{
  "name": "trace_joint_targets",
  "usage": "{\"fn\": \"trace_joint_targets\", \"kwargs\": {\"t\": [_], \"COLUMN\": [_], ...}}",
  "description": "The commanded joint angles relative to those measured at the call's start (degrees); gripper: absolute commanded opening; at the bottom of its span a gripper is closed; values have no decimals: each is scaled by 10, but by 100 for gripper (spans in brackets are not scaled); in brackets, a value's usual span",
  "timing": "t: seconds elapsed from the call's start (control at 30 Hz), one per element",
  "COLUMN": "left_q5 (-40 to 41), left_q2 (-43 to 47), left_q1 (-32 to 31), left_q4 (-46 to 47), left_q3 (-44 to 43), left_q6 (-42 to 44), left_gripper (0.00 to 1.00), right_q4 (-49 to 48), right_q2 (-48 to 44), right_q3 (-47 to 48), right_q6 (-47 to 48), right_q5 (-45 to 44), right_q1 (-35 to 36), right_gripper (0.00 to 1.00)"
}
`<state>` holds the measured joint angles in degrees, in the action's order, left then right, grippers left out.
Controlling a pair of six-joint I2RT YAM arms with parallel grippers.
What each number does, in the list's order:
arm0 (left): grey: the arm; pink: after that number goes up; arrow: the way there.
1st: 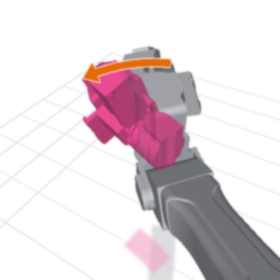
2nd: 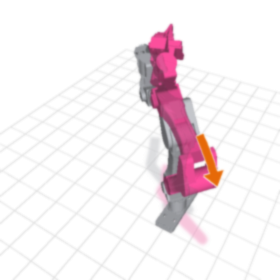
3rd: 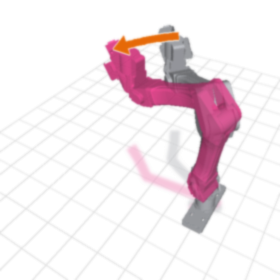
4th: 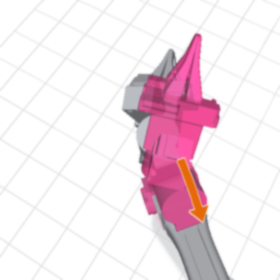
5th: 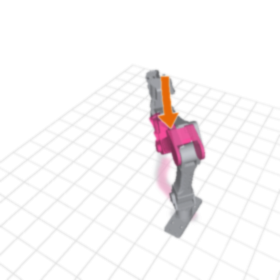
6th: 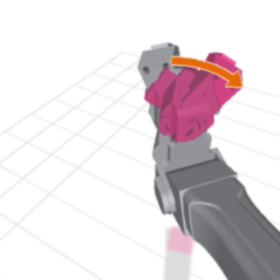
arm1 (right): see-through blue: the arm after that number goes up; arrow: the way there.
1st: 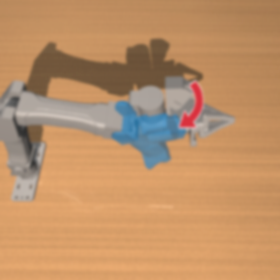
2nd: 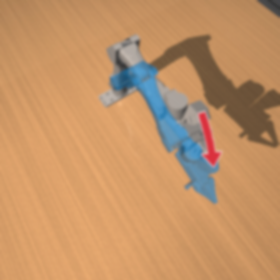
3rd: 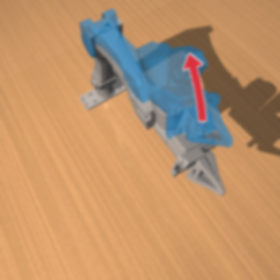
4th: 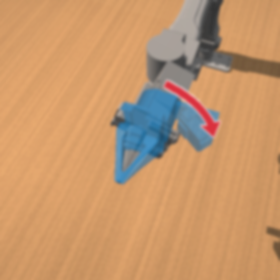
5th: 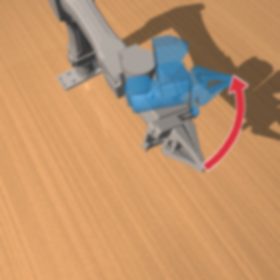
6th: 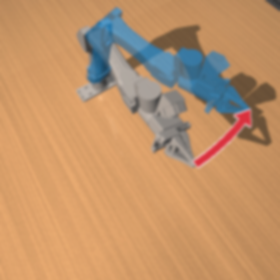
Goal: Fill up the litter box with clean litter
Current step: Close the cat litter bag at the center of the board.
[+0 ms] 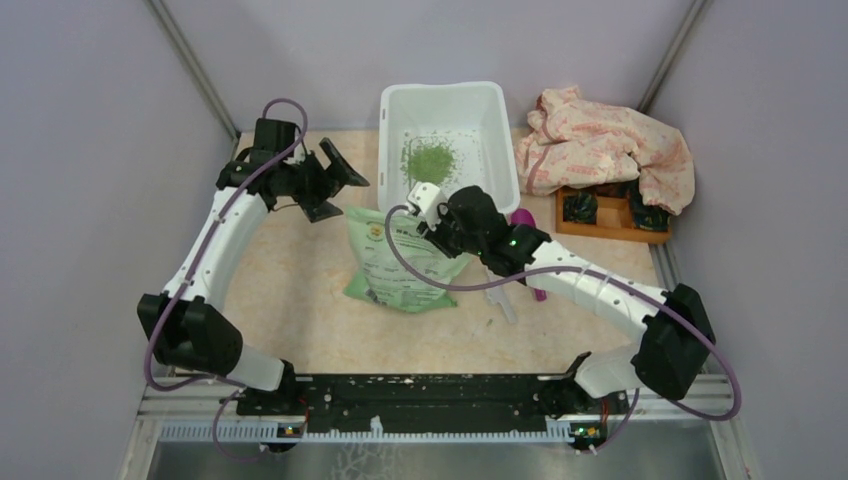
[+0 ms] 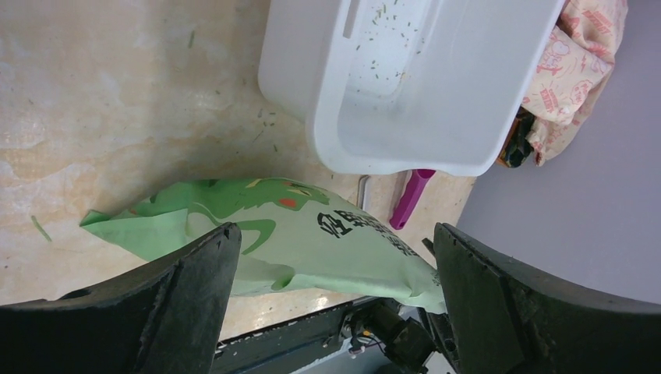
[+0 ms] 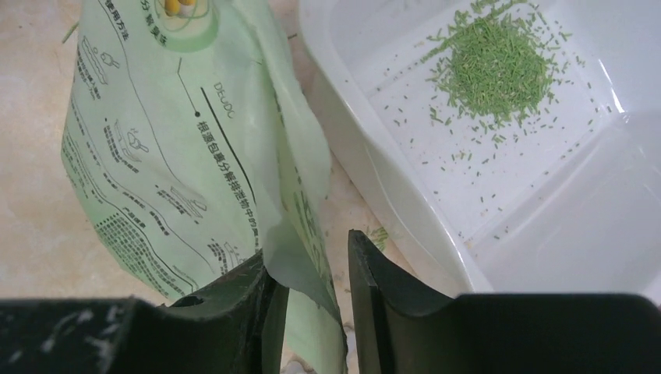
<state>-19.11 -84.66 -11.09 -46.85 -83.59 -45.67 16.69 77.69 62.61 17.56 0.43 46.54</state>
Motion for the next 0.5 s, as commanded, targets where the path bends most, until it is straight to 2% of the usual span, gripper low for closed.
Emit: {"fn": "trace_joint_targets", "kwargs": {"t": [0.0,0.1,0.27,0.4,0.47], "left_q5": [-21,-21,-31,-33,-35], "left_q2": [2,8,15,27,36], "left_q1": [3,3,2,2,2], "left_q4": [28,31,33,28,24], "left_q3": [5,13,22,21,22], "left_q6": [-1,0,-1,4,4], "left_gripper": [98,98,98,98,98], "right_q4": [-60,-88,-103,-143,-168], "right_q2": [-25,-42,-43,-43,-41], "right_q3": [-17,-44,-72,-99,-111], "right_q6": [37,61,78,109,128], "right_q5": [-118,-179,-228,-309,-343], "right_q1": [46,75,94,125,136], "right_gripper": [30,24,14,3,1]}}
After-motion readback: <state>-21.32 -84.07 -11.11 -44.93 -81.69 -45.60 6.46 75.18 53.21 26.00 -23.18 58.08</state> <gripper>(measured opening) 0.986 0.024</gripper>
